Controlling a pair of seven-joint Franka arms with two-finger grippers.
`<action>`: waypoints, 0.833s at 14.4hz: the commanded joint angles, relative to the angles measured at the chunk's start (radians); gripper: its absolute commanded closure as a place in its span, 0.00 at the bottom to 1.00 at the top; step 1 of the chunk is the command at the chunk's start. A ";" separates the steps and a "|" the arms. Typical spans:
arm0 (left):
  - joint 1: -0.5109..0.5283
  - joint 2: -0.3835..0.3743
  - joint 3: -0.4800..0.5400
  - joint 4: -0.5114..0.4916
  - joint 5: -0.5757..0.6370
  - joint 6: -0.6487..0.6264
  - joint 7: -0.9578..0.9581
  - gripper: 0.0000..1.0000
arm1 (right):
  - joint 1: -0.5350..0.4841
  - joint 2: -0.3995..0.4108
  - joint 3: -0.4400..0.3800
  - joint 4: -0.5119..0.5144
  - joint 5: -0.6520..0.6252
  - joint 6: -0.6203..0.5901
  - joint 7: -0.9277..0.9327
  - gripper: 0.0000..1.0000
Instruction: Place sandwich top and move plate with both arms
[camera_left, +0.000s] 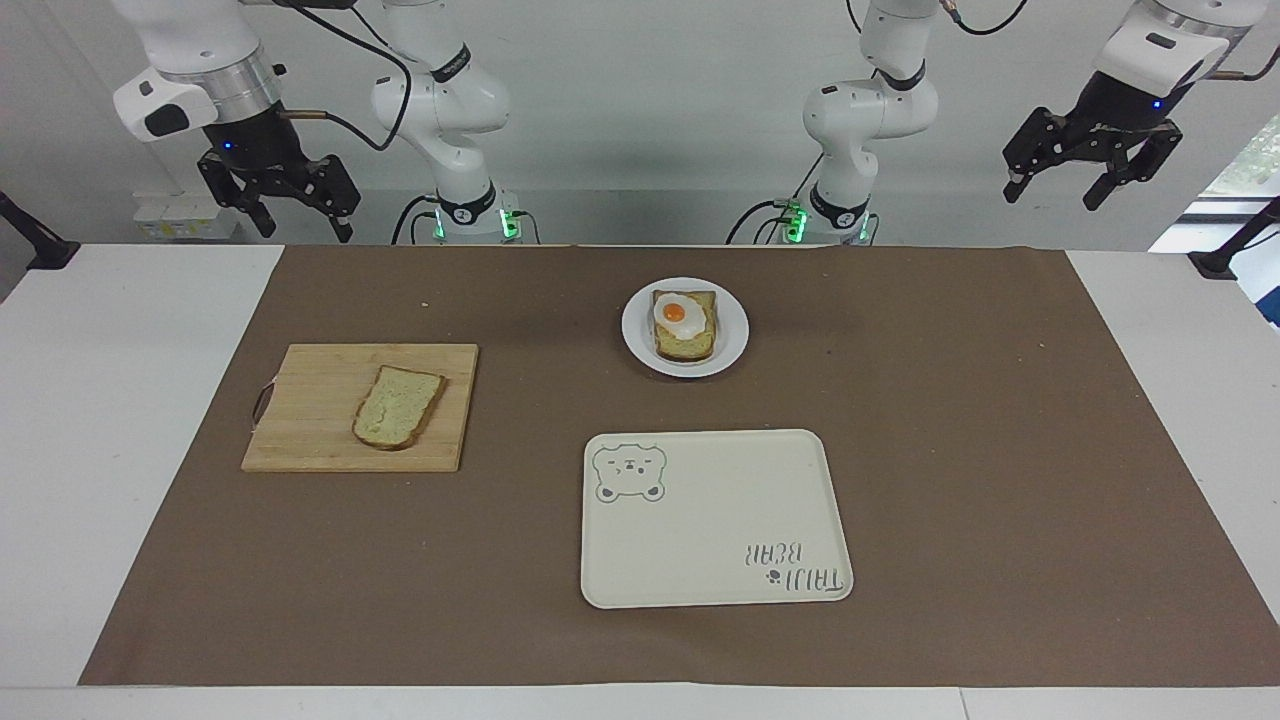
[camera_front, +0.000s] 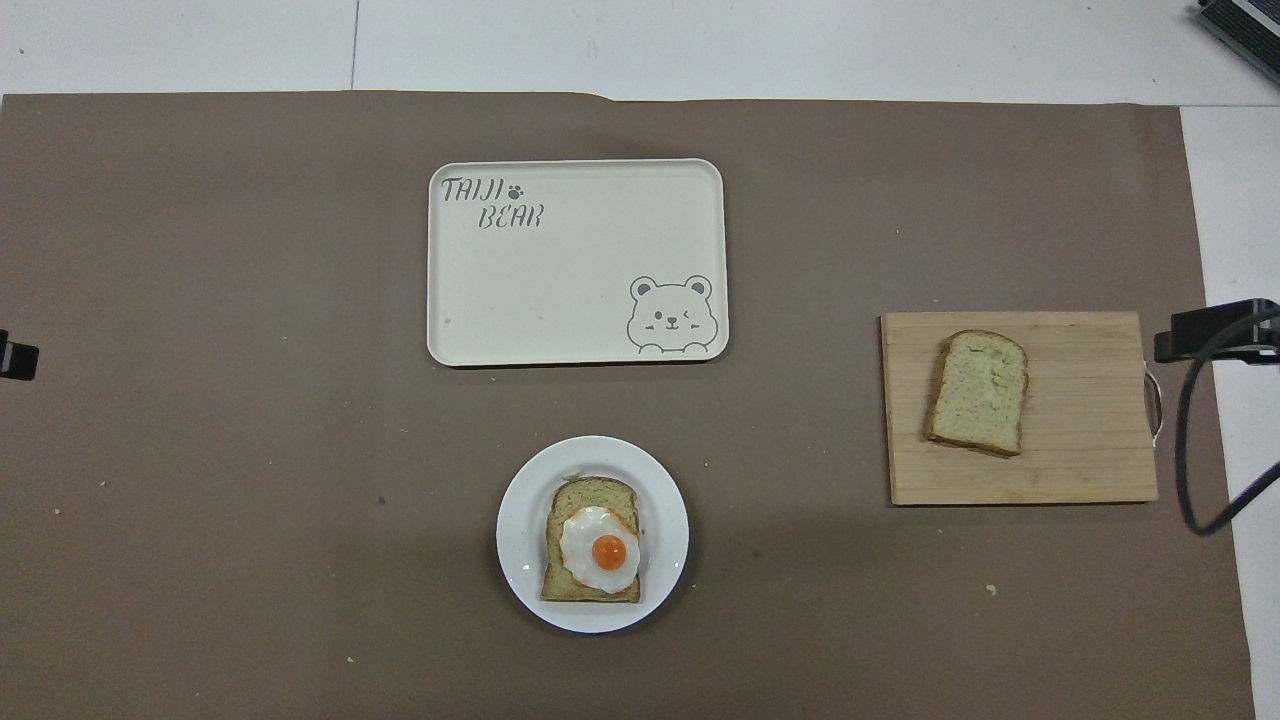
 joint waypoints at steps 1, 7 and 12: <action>0.007 -0.015 -0.005 -0.011 0.015 -0.008 -0.002 0.00 | -0.004 -0.014 -0.002 -0.026 -0.014 0.020 -0.021 0.00; 0.007 -0.015 -0.005 -0.012 0.015 -0.007 -0.003 0.00 | -0.006 -0.014 -0.002 -0.041 -0.011 0.020 -0.014 0.00; 0.007 -0.015 -0.005 -0.011 0.015 -0.008 -0.002 0.00 | -0.003 -0.017 -0.002 -0.090 0.002 0.089 -0.012 0.00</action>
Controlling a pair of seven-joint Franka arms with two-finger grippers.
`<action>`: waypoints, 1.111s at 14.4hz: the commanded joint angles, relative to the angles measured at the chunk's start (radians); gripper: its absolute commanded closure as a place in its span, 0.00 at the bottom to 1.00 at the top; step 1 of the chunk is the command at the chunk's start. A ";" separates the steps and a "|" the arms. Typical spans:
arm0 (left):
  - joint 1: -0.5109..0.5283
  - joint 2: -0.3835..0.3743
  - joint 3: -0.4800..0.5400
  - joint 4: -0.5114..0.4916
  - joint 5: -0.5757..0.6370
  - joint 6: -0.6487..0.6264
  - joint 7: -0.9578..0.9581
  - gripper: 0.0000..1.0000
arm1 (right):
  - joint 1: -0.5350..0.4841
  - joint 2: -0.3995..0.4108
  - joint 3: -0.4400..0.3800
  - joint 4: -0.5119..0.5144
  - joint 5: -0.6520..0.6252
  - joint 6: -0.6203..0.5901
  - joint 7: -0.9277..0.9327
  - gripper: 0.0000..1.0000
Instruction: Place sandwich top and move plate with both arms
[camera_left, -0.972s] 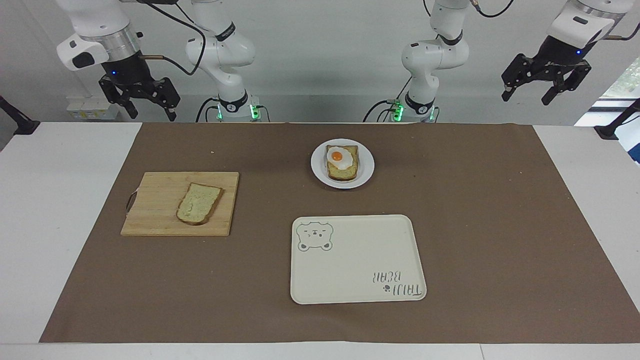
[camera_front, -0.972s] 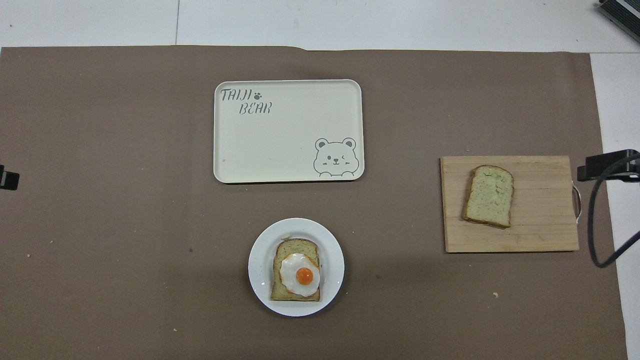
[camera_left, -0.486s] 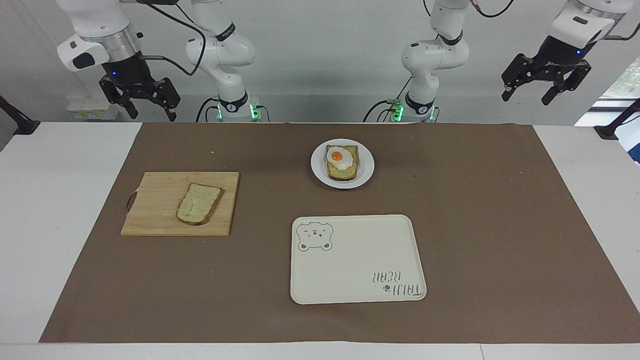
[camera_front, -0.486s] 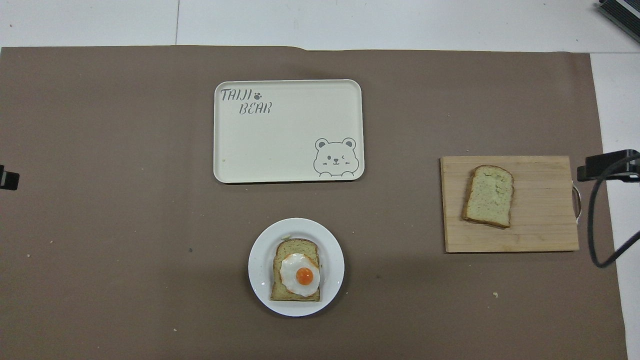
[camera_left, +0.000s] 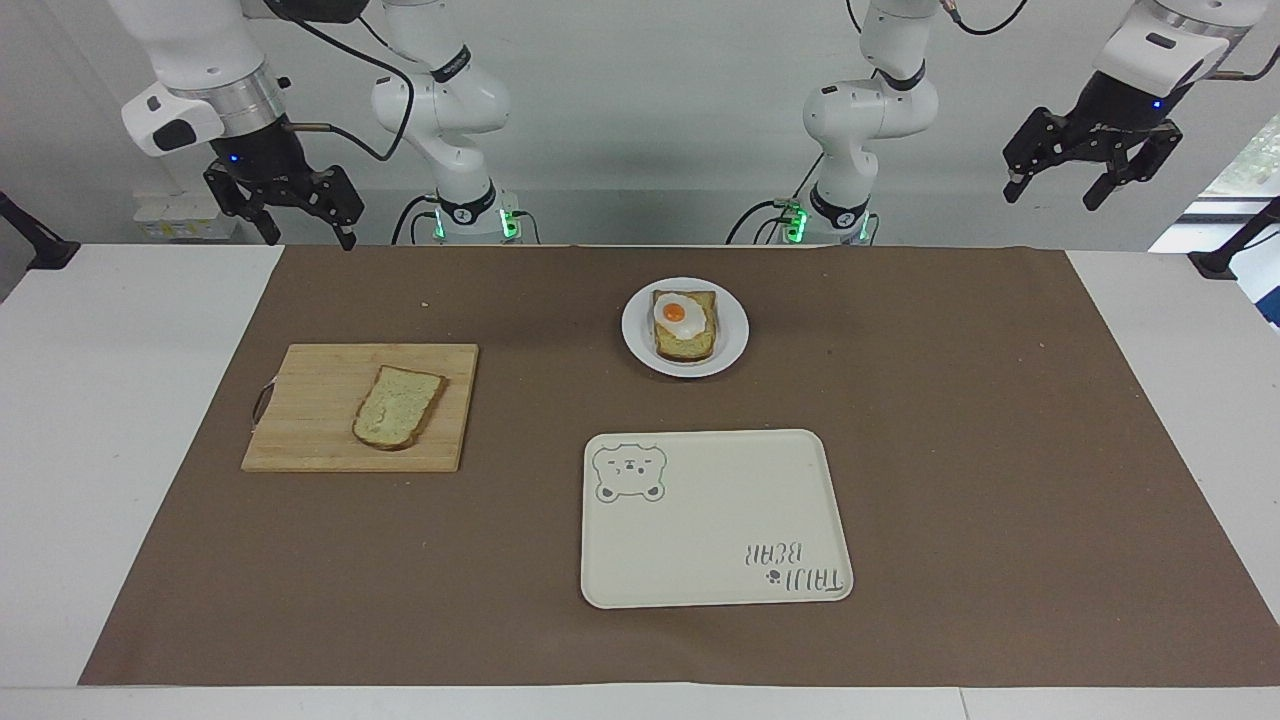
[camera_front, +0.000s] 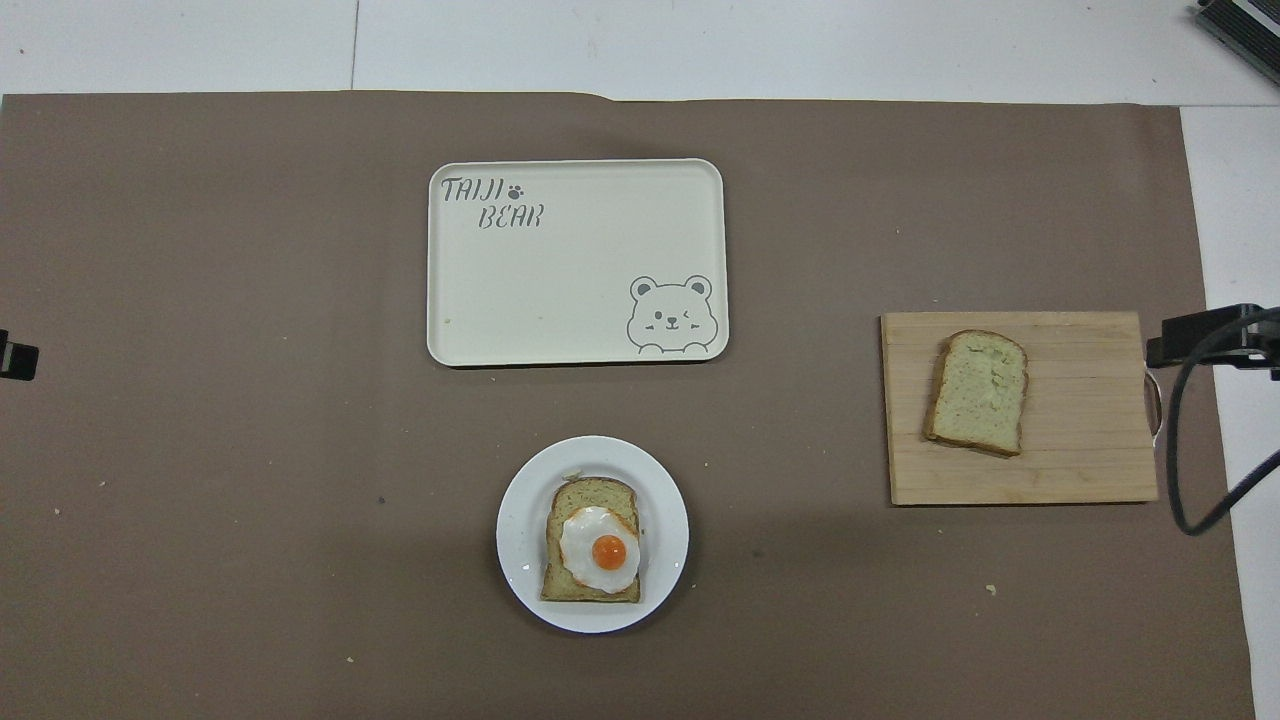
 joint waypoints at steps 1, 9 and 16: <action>0.007 -0.015 -0.005 -0.011 0.015 -0.008 -0.002 0.00 | 0.005 -0.016 -0.001 -0.061 0.002 0.078 -0.011 0.00; 0.007 -0.015 -0.005 -0.011 0.015 -0.007 -0.002 0.00 | 0.007 0.003 0.000 -0.152 0.031 0.205 -0.017 0.00; 0.007 -0.015 -0.005 -0.011 0.015 -0.008 -0.003 0.00 | 0.010 0.073 0.000 -0.187 0.045 0.290 -0.026 0.00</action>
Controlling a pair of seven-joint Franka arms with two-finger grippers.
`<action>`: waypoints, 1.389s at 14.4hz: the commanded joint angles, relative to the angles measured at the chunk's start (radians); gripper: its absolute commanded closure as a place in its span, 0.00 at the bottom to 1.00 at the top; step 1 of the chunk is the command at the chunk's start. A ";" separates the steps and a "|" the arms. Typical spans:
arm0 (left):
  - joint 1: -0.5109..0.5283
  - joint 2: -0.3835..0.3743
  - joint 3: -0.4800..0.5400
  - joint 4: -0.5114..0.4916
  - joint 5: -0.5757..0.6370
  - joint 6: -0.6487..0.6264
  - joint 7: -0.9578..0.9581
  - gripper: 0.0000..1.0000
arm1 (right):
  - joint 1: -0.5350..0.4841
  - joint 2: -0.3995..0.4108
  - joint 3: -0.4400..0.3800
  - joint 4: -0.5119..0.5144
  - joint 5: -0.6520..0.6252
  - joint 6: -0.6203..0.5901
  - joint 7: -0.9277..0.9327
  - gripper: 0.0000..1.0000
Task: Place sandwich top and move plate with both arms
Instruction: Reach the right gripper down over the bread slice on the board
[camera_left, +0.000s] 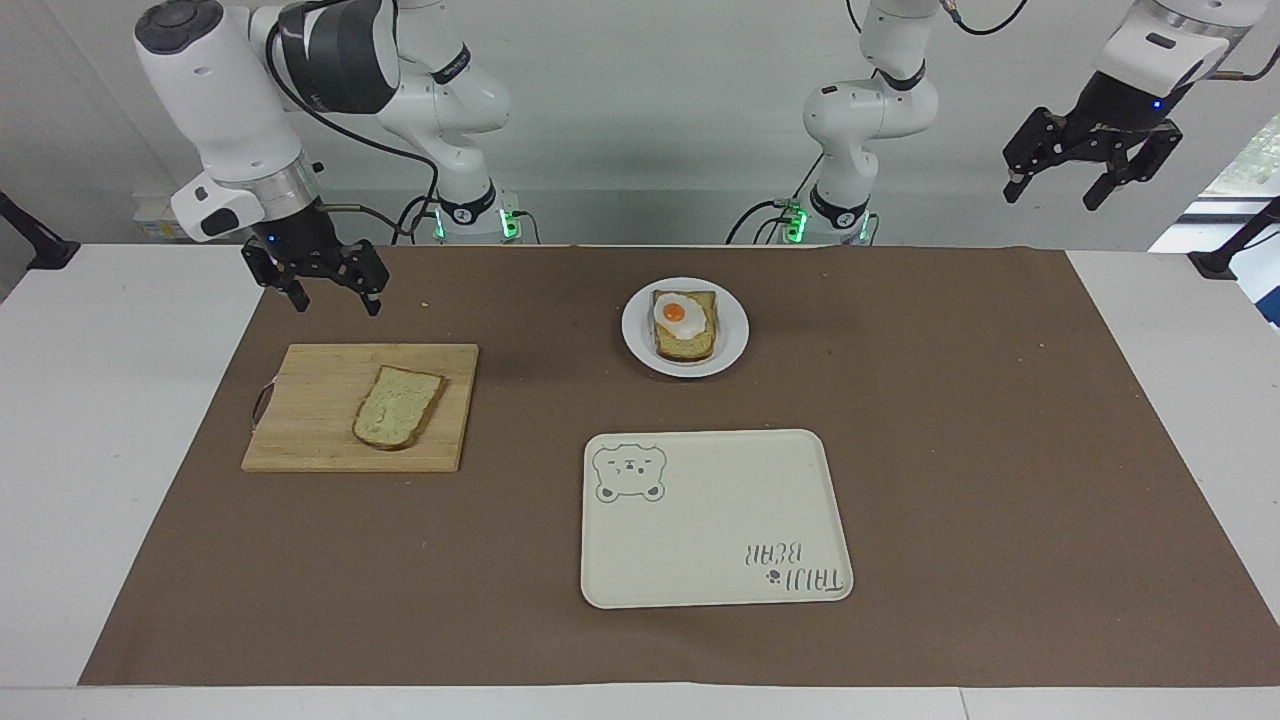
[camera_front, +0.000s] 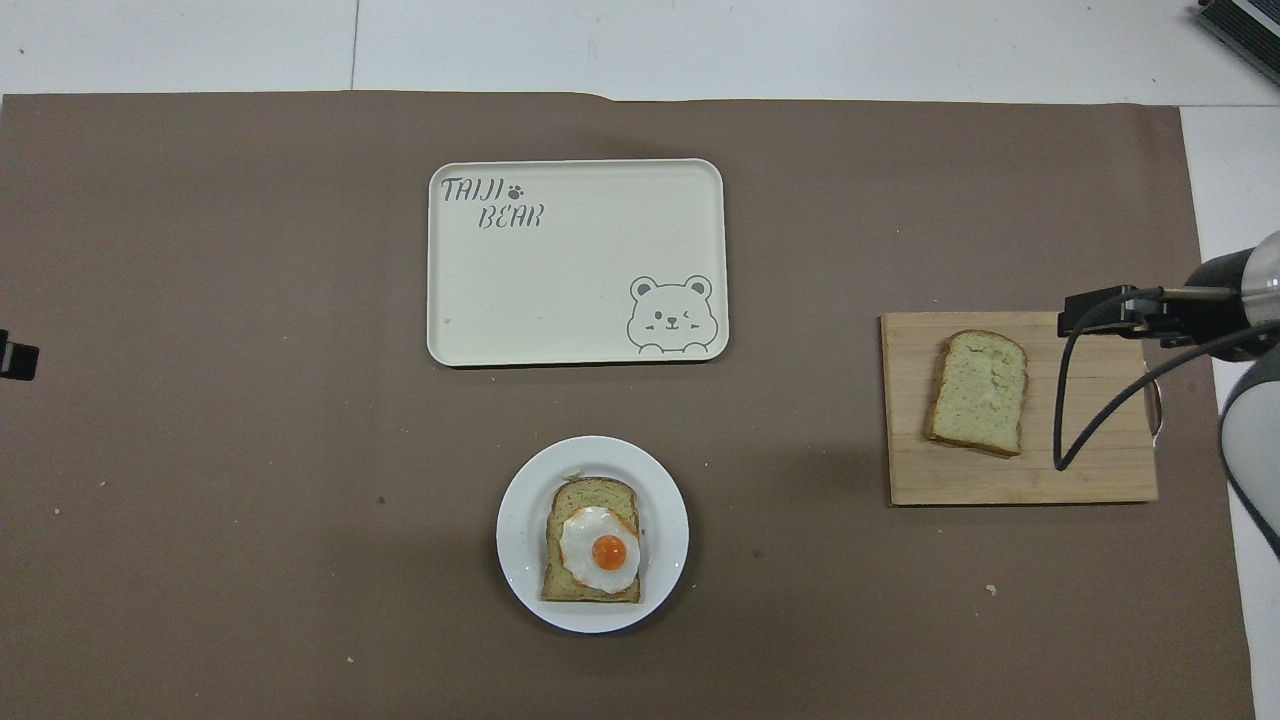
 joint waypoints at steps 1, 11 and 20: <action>0.007 -0.015 -0.005 -0.011 0.015 -0.008 -0.002 0.00 | -0.006 0.029 -0.002 -0.040 0.030 0.077 -0.026 0.00; 0.007 -0.015 -0.005 -0.011 0.015 -0.008 -0.003 0.00 | -0.018 0.115 -0.002 -0.175 0.084 0.318 -0.026 0.00; 0.007 -0.015 -0.005 -0.011 0.015 -0.008 -0.003 0.00 | -0.101 0.216 -0.002 -0.219 0.142 0.392 -0.104 0.00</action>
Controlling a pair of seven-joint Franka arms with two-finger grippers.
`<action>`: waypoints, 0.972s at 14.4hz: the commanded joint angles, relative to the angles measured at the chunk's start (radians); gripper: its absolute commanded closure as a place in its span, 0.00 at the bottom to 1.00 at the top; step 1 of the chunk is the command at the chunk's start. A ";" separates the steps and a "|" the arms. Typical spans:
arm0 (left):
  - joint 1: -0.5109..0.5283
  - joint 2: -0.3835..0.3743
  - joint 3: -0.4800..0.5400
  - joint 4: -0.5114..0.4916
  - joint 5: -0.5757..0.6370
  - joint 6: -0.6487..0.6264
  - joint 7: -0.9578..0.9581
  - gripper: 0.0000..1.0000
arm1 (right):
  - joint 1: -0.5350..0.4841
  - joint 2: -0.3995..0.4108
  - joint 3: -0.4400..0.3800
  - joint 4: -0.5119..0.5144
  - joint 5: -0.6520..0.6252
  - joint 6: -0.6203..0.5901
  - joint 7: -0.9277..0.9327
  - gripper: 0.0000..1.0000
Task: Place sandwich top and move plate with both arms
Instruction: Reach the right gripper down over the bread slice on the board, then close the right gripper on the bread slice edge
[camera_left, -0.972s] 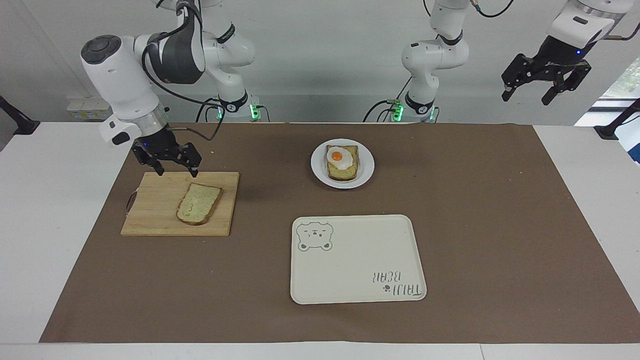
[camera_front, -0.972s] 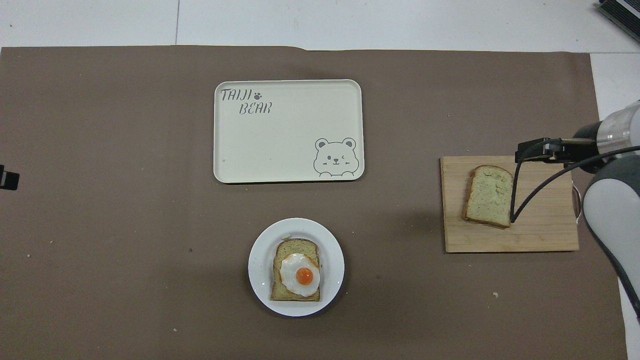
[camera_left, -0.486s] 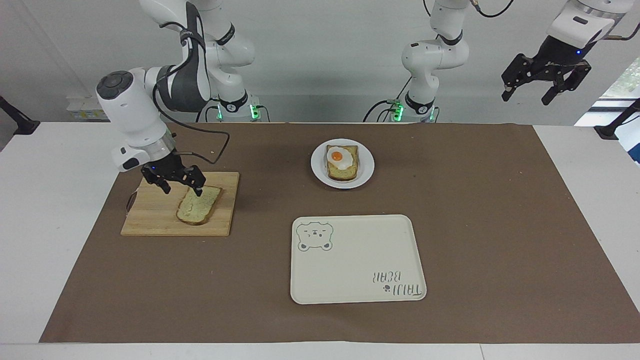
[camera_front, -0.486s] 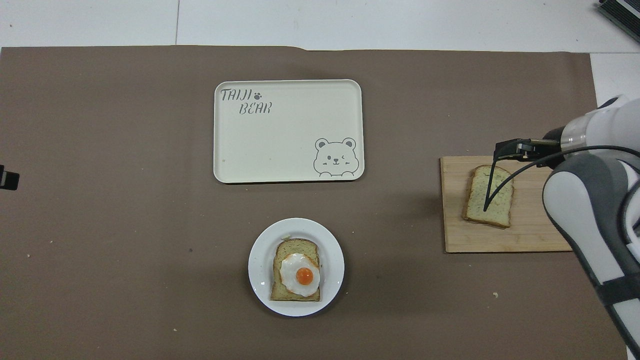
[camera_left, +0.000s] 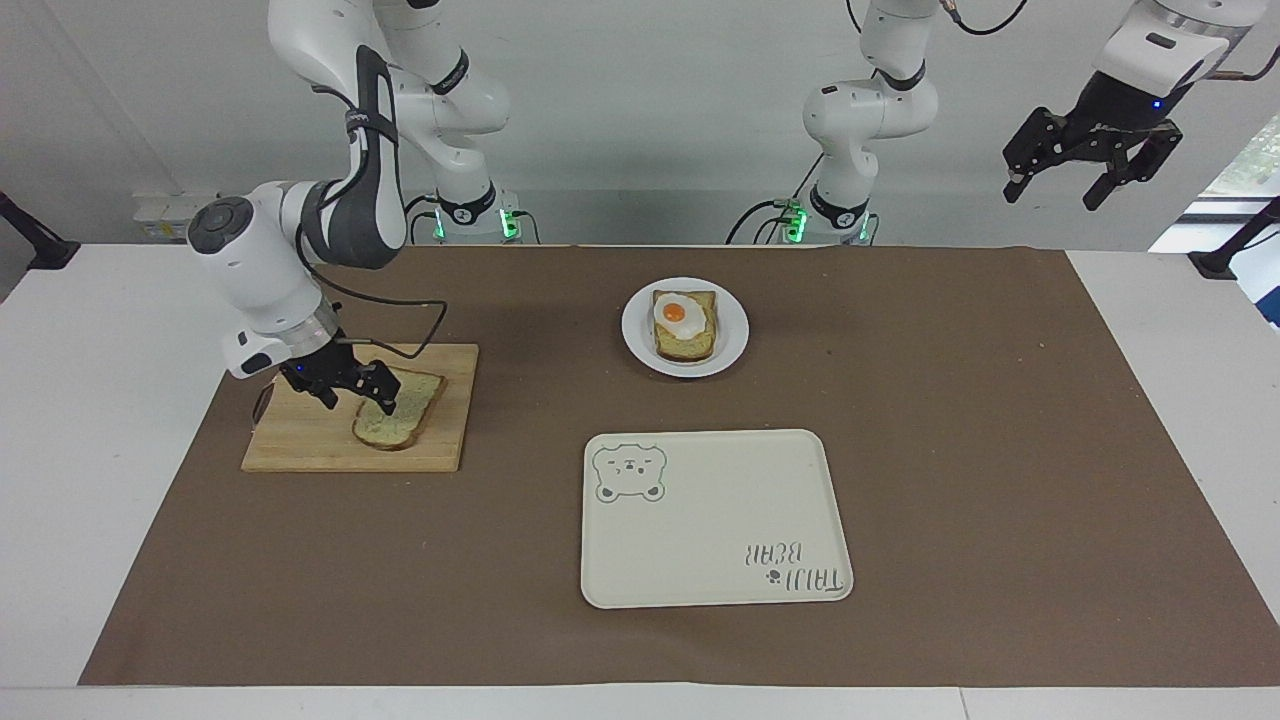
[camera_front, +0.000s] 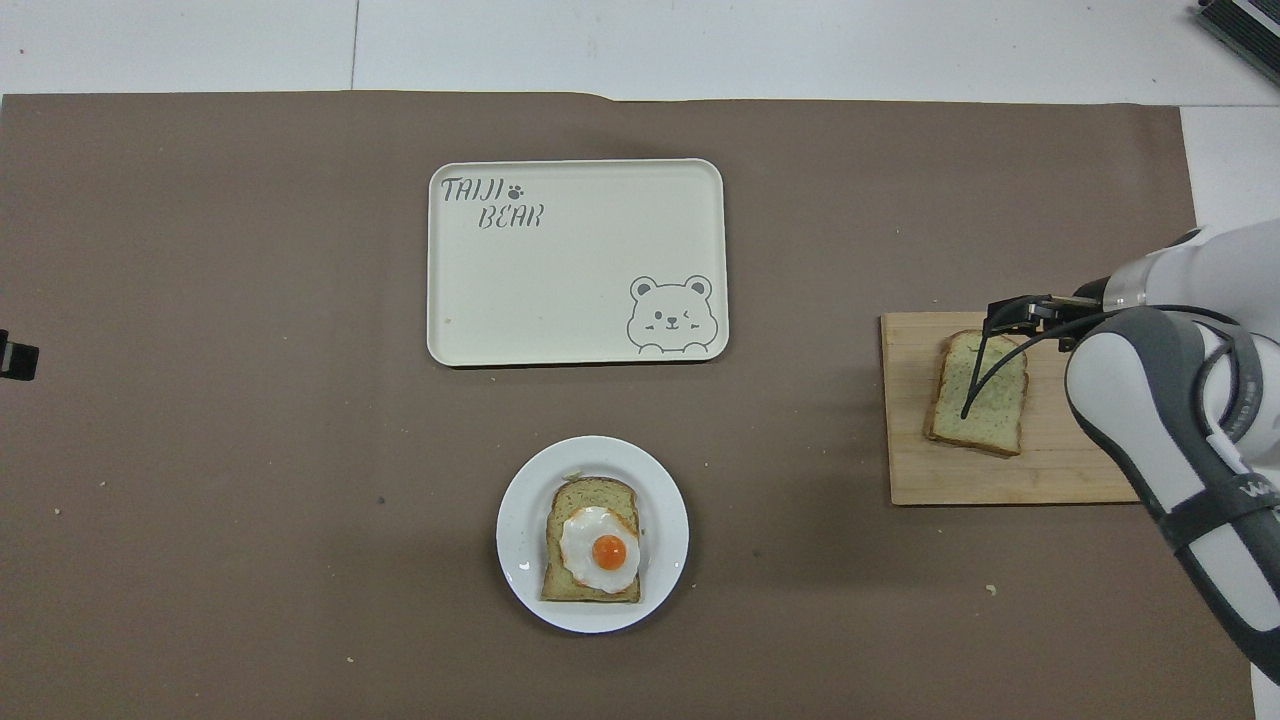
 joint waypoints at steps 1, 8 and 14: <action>0.007 -0.015 -0.005 -0.012 0.015 -0.007 -0.002 0.00 | -0.029 0.016 0.005 -0.019 0.046 0.022 -0.052 0.00; 0.007 -0.015 -0.005 -0.011 0.015 -0.008 -0.002 0.00 | -0.049 0.036 0.005 -0.110 0.072 0.113 -0.121 0.00; 0.007 -0.015 -0.005 -0.011 0.015 -0.008 -0.002 0.00 | -0.049 0.049 0.005 -0.110 0.072 0.114 -0.130 0.00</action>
